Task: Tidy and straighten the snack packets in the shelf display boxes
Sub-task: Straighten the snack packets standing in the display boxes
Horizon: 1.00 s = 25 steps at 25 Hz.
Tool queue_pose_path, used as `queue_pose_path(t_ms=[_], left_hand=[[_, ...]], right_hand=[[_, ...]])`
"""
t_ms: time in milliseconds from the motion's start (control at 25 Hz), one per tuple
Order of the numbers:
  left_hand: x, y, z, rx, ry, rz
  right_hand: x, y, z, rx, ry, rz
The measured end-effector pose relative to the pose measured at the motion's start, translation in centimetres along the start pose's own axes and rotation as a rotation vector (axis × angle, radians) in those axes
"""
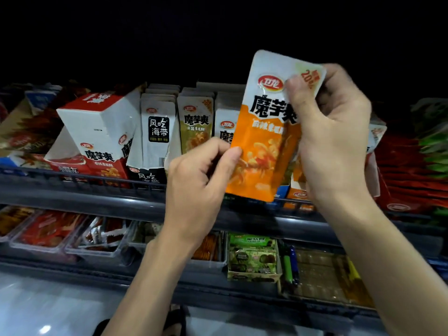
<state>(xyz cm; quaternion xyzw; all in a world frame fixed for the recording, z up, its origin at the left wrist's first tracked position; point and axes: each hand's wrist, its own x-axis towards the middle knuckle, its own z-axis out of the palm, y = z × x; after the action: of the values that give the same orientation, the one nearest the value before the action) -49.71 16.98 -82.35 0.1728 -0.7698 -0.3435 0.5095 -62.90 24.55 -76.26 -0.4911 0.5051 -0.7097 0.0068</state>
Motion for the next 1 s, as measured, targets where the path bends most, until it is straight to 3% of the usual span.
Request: queue_pose_path(t_ms=[120, 200, 1000], left_hand=[[-0.3, 0.4, 0.6, -0.061, -0.048, 0.038], [-0.3, 0.5, 1.0, -0.065, -0.061, 0.045], [-0.4, 0.7, 3.7, 0.035, -0.069, 0.071]], right_hand=[[-0.4, 0.0, -1.0, 0.119, -0.030, 0.312], [-0.6, -0.2, -1.6, 0.101, -0.035, 0.390], [-0.4, -0.7, -4.0, 0.122, 0.046, 0.430]])
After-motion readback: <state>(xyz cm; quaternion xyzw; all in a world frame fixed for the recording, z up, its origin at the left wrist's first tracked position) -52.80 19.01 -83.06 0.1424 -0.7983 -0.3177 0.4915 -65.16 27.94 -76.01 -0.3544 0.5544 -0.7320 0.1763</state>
